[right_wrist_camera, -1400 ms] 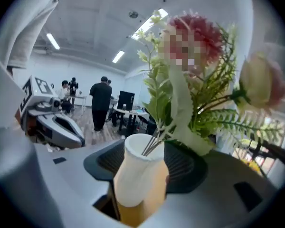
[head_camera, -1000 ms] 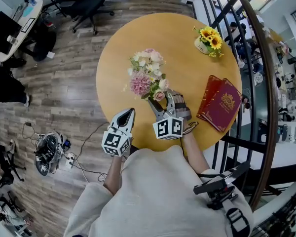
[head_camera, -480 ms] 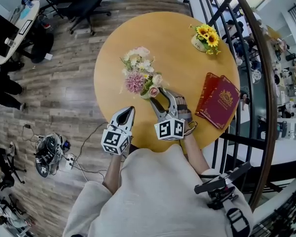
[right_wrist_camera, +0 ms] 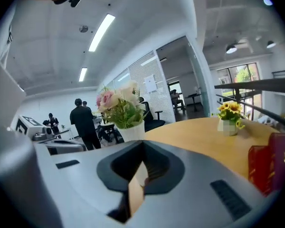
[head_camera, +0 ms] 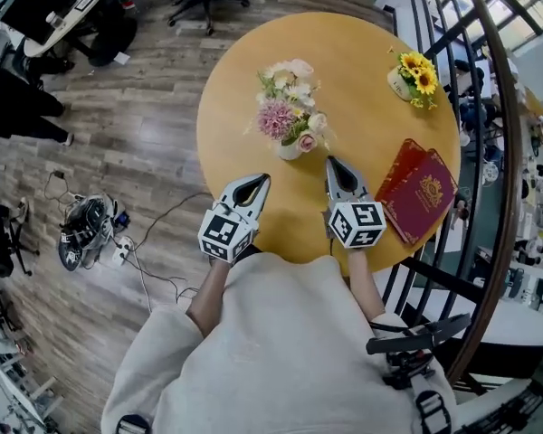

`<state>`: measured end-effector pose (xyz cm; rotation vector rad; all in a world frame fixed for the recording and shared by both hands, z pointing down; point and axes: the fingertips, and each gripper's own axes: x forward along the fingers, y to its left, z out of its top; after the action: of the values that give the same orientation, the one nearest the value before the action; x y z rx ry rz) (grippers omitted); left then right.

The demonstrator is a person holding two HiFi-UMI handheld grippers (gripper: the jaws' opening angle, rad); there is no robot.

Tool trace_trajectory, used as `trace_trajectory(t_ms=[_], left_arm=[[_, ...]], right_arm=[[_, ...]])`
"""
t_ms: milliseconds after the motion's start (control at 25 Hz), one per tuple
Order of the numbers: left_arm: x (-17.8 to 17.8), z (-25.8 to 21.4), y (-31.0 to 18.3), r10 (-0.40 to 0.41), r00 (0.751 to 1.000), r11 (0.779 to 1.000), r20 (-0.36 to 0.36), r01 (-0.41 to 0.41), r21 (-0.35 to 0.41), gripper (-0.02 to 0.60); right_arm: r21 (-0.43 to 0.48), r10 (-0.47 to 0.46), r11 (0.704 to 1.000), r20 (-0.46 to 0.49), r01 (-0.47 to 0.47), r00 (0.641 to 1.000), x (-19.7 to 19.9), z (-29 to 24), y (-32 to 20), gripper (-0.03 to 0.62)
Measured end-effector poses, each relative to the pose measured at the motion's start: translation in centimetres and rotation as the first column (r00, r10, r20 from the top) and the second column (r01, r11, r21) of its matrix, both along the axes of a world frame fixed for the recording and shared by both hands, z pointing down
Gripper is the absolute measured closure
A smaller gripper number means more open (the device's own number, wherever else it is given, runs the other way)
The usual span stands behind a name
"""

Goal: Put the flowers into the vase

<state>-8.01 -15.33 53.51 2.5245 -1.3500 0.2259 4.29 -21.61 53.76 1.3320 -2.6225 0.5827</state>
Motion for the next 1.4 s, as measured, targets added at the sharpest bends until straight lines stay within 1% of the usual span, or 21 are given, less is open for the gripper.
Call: trace_trajectory(t_ms=[120,240,360,440,640,840,1040,1240,1400], left_arm=[[0.4,-0.5,0.8,-0.029,1.0,1.0,0.001,0.029,0.009,0.574],[1.0,-0.7,1.7,-0.067,0.998,0.998,-0.007,0.068,0.009,0.574],[1.6,-0.7,2.8,-0.108,0.994,0.994,-0.011,0.108,0.011,0.575],[2.0,-0.7,3.6,-0.125,0.992,0.992,-0.01,0.125,0.013,0.574],[2.1,-0.3,5.3,-0.139,0.99,0.99,0.007,0.139,0.001,0.574],[2.3,-0.8,5.0,-0.087,0.996,0.996,0.009,0.087,0.016,0.574],[2.8,-0.9,4.9,-0.007,1.0,1.0,-0.004,0.007,0.024,0.574],[2.4,-0.8,5.8,0.07,0.997,0.997,-0.014,-0.069,0.026,0.575],[1.8,-1.0,6.8,0.127,0.991,0.991,-0.027,-0.126,0.042,0.574]], right_arm=[[0.018,-0.025,1.0,-0.012,0.025,1.0,0.3,-0.4,0.4,0.585],[0.034,-0.078,0.996,0.003,0.078,0.997,-0.2,-0.8,1.1,0.585],[0.071,-0.126,0.989,-0.018,0.127,0.992,-0.8,-0.9,1.8,0.585],[0.086,-0.132,0.987,-0.03,0.134,0.991,-0.7,-0.9,2.0,0.585],[0.081,-0.129,0.988,-0.013,0.13,0.992,-0.2,-0.8,2.7,0.585],[0.082,-0.079,0.993,-0.021,0.08,0.997,1.1,-1.1,3.9,0.585],[0.049,0.006,0.999,-0.036,-0.005,0.999,2.6,-0.1,5.9,0.585],[0.063,0.062,0.996,-0.082,-0.057,0.995,2.2,-0.4,8.5,0.585],[0.077,0.126,0.99,-0.105,-0.118,0.987,2.3,-0.7,10.6,0.585]])
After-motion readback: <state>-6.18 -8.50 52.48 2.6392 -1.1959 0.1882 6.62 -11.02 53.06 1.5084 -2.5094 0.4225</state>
